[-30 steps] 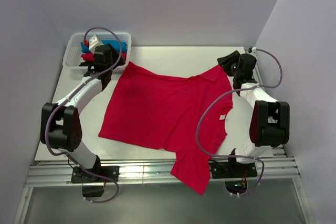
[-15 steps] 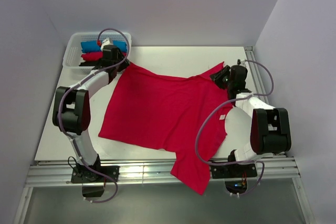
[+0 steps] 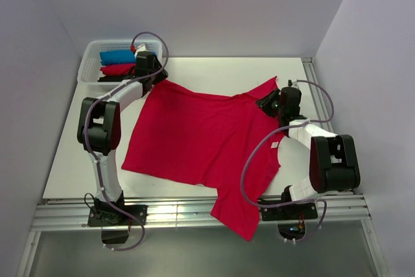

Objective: Roll the t-shirts
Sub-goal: Flatten the tshirt

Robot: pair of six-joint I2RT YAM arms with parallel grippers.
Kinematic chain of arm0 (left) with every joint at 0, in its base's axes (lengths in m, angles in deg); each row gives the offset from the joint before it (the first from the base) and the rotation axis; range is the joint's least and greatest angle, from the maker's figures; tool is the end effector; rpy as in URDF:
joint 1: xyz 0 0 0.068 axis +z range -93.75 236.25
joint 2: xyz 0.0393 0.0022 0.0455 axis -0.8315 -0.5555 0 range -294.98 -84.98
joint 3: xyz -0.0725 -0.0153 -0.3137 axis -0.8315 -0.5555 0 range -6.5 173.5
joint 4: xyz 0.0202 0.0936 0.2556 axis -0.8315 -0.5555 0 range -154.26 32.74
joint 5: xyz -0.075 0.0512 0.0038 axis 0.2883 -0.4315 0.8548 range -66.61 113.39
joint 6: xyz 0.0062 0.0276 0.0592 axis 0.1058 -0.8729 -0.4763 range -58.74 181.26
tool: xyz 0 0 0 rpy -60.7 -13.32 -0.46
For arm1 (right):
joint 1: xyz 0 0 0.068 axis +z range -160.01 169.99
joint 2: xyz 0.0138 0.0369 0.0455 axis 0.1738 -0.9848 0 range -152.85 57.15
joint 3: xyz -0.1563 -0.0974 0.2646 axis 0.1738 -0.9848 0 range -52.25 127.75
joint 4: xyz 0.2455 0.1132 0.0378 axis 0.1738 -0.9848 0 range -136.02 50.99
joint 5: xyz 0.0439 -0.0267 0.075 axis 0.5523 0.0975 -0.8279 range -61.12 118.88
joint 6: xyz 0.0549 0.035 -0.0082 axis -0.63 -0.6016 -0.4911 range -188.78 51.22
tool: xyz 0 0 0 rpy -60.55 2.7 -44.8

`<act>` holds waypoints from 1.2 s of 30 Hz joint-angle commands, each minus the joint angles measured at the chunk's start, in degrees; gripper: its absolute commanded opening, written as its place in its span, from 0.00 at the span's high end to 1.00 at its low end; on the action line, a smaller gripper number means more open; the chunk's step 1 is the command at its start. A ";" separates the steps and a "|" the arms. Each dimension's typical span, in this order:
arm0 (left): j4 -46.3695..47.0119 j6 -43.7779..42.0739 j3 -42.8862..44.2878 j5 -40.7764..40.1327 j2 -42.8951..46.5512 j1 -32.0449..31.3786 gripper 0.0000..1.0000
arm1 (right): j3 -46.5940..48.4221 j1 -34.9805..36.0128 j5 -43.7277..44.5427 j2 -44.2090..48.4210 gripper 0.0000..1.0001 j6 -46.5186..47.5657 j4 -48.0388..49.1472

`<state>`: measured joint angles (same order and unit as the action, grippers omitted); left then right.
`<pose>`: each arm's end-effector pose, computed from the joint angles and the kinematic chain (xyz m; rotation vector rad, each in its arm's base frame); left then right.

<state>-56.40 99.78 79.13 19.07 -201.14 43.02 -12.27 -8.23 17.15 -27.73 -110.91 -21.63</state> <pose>0.5070 -0.1153 0.2550 -0.5096 2.0595 -0.4660 0.3264 0.0207 0.2305 0.6034 2.0229 0.6785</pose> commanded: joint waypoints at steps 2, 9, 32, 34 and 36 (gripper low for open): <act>-3.14 -2.22 7.53 -2.01 -3.27 1.72 0.63 | -0.61 0.77 1.35 3.32 0.71 1.96 2.39; -6.13 -1.61 12.19 -3.15 -6.10 3.83 0.62 | 2.45 1.03 5.22 0.70 0.66 2.23 -2.52; -1.83 -6.18 2.01 8.01 11.56 3.04 0.38 | 20.57 -1.34 10.14 -19.53 0.55 -6.91 -15.54; -1.92 -6.35 0.60 7.14 13.58 2.16 0.38 | 20.83 -1.34 10.67 -20.23 0.55 -7.70 -15.89; -1.57 -6.44 -1.32 6.87 15.25 1.37 0.37 | 21.01 -1.34 10.93 -20.67 0.55 -8.32 -15.89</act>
<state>-60.29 94.84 79.87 24.97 -190.04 45.79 5.96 -9.28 26.09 -47.90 -117.27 -36.51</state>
